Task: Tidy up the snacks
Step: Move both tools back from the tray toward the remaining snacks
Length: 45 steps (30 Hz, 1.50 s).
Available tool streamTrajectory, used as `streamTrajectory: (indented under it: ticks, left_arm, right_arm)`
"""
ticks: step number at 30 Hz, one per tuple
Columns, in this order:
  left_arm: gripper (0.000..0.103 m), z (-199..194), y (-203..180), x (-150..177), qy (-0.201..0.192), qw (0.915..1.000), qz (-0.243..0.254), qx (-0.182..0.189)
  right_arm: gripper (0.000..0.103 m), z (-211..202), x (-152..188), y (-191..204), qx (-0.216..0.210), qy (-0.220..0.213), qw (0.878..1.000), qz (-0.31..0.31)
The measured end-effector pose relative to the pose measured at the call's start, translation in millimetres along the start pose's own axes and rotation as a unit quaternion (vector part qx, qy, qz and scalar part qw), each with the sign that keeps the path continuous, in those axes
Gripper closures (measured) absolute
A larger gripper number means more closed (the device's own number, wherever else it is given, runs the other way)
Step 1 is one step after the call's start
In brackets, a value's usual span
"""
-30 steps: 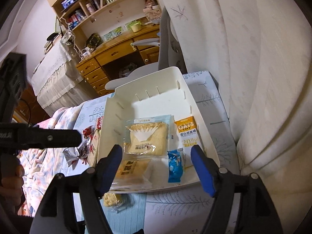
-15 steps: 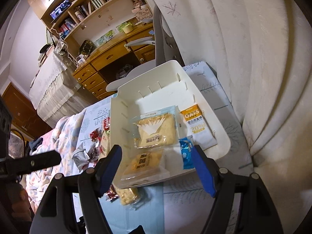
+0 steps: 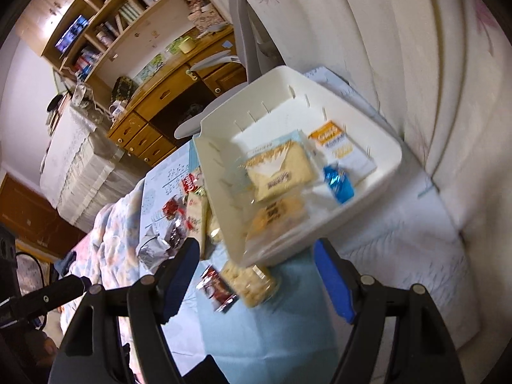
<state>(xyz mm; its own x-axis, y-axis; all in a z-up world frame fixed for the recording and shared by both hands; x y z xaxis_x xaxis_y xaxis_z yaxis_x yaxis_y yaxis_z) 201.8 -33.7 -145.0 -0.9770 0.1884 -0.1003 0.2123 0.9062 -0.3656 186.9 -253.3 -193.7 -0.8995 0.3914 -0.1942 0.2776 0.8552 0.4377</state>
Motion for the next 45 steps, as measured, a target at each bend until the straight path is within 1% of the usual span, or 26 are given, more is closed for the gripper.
streamTrajectory:
  ticks: [2,5,13,20,26,29,33,35,38,41,45]
  left_arm:
    - [0.009,-4.6,10.8,5.4,0.003,1.0000,0.006,-0.001]
    - [0.009,-12.3,28.6,14.3,0.004,0.9998,0.019,-0.001]
    - [0.009,-19.6,77.8,28.9,0.019,0.9979,0.060,-0.018]
    - [0.009,-18.7,110.3,25.3,0.021,0.9942,0.093,-0.049]
    - [0.009,-8.3,132.5,10.5,0.027,0.9887,0.118,-0.088]
    - [0.009,1.3,142.8,-0.4,0.032,0.9854,0.125,-0.111]
    - [0.009,17.4,152.4,-15.7,0.042,0.9839,0.127,-0.119]
    - [0.009,27.6,157.5,-25.4,0.042,0.9815,0.131,-0.133]
    - [0.009,44.5,165.4,-40.3,0.048,0.9788,0.132,-0.149]
    - [0.009,61.3,170.8,-50.0,0.052,0.9788,0.136,-0.144]
    - [0.009,89.9,183.1,-66.4,0.054,0.9755,0.138,-0.163]
  right_arm:
    - [0.027,3.9,13.6,6.8,0.000,-0.001,1.000,0.017]
    - [0.023,8.8,30.0,16.1,0.000,-0.005,0.999,0.038]
    - [0.023,28.5,75.5,40.1,0.003,-0.010,0.996,0.085]
    - [0.023,46.7,97.9,58.4,0.004,-0.006,0.994,0.107]
    - [0.023,67.9,108.6,69.2,0.011,0.014,0.994,0.111]
    - [0.023,81.2,113.0,73.4,0.022,0.028,0.994,0.102]
    - [0.023,99.4,116.8,78.5,0.038,0.043,0.995,0.078]
    - [0.023,105.9,115.1,81.0,0.050,0.040,0.996,0.059]
    - [0.023,120.2,111.8,84.8,0.074,0.033,0.997,0.013]
    - [0.023,131.2,109.5,89.5,0.092,0.023,0.995,-0.028]
    - [0.023,148.4,106.0,94.4,0.113,0.009,0.990,-0.079]
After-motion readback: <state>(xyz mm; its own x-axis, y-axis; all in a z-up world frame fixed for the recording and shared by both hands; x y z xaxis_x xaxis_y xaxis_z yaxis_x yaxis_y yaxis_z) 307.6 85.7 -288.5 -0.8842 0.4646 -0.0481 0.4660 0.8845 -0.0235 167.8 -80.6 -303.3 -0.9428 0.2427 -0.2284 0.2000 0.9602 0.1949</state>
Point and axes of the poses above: each gripper's, at about its wrist camera, not at the fingertips, and z roughly the way its jaws point, y to its left, x to its underside, the point moved 9 cm from there along z, roughly the way its jaws point, and after that the axes turned 14 degrees about y, right-handed, at the moved point
